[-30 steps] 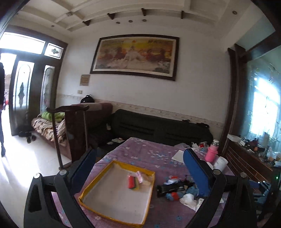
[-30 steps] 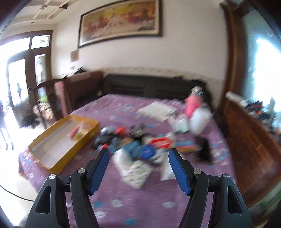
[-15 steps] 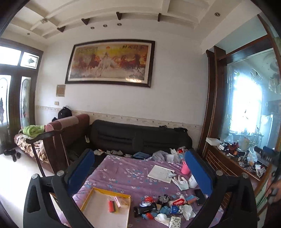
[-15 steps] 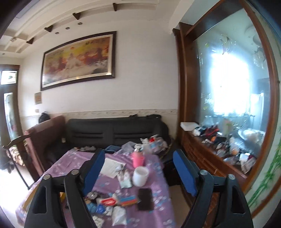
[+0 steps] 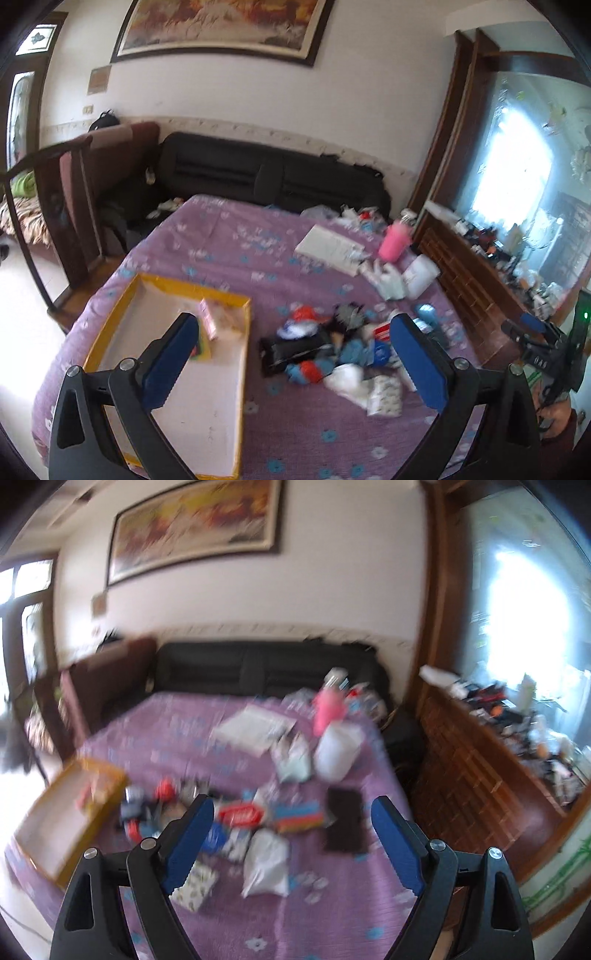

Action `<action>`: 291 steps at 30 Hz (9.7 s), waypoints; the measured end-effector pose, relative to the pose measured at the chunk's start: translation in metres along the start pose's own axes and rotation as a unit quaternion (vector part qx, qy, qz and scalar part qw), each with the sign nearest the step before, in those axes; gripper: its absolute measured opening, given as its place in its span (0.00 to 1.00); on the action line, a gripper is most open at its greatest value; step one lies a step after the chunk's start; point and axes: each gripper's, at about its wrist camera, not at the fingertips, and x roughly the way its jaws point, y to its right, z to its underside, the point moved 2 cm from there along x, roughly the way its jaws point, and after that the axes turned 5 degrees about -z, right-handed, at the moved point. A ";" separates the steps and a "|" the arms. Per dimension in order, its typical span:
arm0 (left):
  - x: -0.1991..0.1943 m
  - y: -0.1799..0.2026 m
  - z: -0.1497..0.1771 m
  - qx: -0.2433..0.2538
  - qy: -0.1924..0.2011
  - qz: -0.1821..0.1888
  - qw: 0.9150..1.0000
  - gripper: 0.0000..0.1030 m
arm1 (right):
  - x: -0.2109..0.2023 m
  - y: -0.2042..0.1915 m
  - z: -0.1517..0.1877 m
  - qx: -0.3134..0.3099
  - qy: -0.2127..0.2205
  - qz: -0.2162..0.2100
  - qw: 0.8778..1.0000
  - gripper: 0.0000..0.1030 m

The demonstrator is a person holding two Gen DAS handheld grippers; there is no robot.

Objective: Organize soft objects

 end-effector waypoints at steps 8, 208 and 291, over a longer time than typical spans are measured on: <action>0.066 0.002 0.059 0.022 -0.070 -0.010 0.997 1.00 | 0.086 -0.026 0.069 0.032 -0.092 -0.102 0.990 0.87; 0.078 -0.001 0.110 0.057 -0.124 0.008 0.991 0.74 | 0.132 -0.086 0.094 0.039 -0.140 -0.292 0.945 0.87; 0.020 -0.246 0.112 -0.182 -0.045 -0.121 0.975 0.68 | 0.232 -0.364 -0.015 -0.057 -0.153 -0.310 0.937 0.70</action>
